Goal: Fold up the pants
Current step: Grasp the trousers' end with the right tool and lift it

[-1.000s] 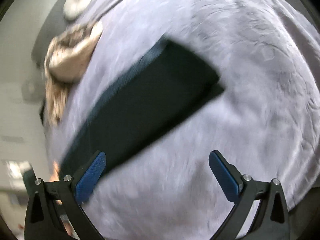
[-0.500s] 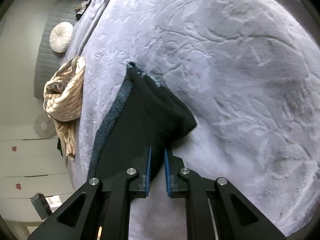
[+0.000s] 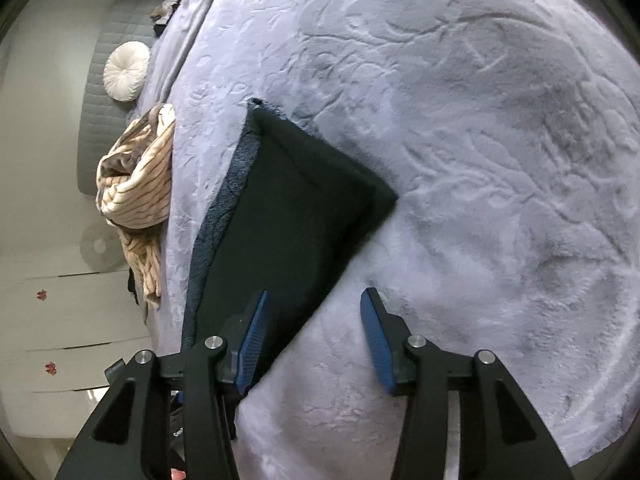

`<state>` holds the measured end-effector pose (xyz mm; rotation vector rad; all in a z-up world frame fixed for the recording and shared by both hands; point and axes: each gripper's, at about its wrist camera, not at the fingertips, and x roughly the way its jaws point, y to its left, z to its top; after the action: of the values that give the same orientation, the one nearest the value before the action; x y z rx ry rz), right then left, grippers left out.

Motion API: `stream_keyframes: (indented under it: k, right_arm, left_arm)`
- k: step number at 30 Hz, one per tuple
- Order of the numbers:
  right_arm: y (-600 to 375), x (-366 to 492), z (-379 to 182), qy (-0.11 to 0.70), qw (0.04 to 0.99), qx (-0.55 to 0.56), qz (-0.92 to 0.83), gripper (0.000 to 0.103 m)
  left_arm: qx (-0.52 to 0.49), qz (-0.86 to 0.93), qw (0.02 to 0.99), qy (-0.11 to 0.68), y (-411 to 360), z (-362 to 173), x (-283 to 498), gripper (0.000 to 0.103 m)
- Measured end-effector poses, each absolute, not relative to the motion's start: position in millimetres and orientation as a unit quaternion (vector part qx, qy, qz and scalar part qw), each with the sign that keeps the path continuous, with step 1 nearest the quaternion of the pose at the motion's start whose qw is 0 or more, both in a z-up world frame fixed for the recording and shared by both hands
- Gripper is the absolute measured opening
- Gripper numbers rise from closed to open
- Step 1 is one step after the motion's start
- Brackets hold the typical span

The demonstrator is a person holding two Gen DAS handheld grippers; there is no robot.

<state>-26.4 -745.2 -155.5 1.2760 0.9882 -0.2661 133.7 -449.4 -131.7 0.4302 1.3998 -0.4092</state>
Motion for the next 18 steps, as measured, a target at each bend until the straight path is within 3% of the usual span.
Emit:
stream_keyframes:
  k: [11,18]
  right_arm:
    - [-753,-15,-177,0.42,0.684,0.585,-0.119,0.052]
    - [-753,8,-174,0.334,0.701,0.628,-0.046,0.056]
  left_arm:
    - [0.183,-0.185,0.728,0.635,-443,-140,128,0.103]
    - [0.183,-0.188,0.726,0.636,-440,-151,129,0.103]
